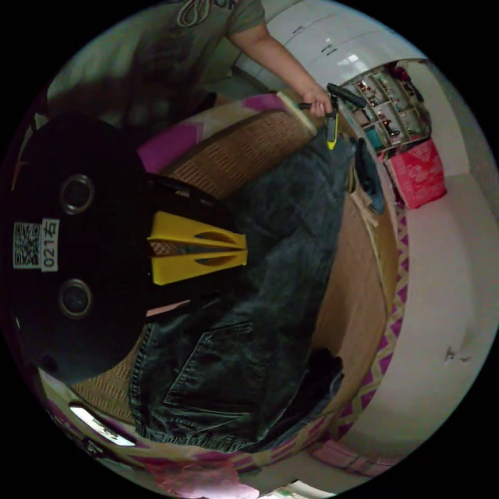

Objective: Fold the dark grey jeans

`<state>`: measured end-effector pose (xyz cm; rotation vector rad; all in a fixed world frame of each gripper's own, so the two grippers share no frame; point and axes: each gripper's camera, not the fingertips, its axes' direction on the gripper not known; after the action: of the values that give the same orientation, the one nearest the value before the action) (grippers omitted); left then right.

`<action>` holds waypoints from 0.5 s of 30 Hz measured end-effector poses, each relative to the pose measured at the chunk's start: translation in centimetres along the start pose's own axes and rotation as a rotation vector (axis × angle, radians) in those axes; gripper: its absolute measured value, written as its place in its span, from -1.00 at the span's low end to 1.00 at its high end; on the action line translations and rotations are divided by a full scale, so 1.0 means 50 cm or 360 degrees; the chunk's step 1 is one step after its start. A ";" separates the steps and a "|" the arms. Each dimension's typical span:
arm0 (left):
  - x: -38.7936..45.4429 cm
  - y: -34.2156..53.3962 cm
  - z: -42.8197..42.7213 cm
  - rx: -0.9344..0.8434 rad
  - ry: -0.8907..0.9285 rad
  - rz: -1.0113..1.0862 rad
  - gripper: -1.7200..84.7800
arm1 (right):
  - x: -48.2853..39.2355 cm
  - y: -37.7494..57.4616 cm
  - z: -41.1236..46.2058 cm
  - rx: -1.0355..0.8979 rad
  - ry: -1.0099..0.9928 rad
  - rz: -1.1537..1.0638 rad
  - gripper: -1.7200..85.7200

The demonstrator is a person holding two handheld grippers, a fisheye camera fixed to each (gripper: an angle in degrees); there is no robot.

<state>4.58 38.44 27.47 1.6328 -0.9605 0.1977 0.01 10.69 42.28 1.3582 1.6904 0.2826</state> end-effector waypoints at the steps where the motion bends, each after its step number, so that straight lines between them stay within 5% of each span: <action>1: 0.000 0.004 0.025 -0.0029 -0.0012 0.0029 -0.98 | -0.021 -0.001 0.027 -0.0143 0.0033 -0.0051 -0.98; 10: -0.009 -0.003 0.143 -0.0137 -0.0113 0.0051 -0.98 | -0.075 0.017 0.063 -0.0291 0.0100 -0.0154 -0.98; 15: -0.070 0.017 0.134 0.0004 -0.0050 -0.0228 -0.98 | -0.077 0.019 0.069 -0.0296 0.0116 -0.0156 -0.98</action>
<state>-0.69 34.21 23.92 1.7037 -0.8630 0.0757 3.16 6.53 42.94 1.1370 1.7390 0.4264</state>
